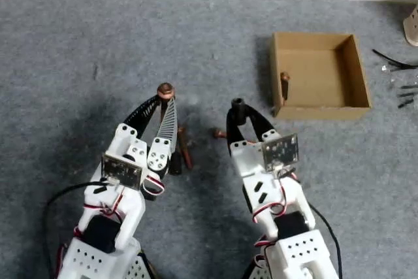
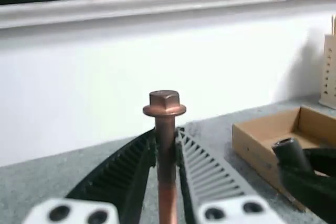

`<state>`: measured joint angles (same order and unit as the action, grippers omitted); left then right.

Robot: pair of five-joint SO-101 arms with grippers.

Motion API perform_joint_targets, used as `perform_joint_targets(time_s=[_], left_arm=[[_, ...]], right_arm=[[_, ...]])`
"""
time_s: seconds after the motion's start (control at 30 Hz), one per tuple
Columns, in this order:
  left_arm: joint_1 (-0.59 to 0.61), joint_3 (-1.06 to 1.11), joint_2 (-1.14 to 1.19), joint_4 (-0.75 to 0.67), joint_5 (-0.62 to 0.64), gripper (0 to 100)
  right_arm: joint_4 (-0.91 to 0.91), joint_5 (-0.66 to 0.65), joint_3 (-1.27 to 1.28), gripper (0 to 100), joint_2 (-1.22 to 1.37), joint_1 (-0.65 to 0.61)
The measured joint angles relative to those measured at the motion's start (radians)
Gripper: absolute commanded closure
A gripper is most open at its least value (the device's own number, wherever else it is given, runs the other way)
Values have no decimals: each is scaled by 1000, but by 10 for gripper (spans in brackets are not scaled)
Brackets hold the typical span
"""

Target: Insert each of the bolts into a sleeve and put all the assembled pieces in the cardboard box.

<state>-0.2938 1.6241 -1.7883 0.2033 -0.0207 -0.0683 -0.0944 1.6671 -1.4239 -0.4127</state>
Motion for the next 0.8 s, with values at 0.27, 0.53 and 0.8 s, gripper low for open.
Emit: perform_joint_targets(time_s=[0.27,0.53,0.8], left_arm=[[-150,0,-9,0,115,995],[-164,-44,-18,-206,453,995],[-152,-32,-23,-422,480,995]], right_arm=[[0,0,9,993,-158,-54],[52,0,9,992,-241,-64],[143,0,9,992,-241,-193]])
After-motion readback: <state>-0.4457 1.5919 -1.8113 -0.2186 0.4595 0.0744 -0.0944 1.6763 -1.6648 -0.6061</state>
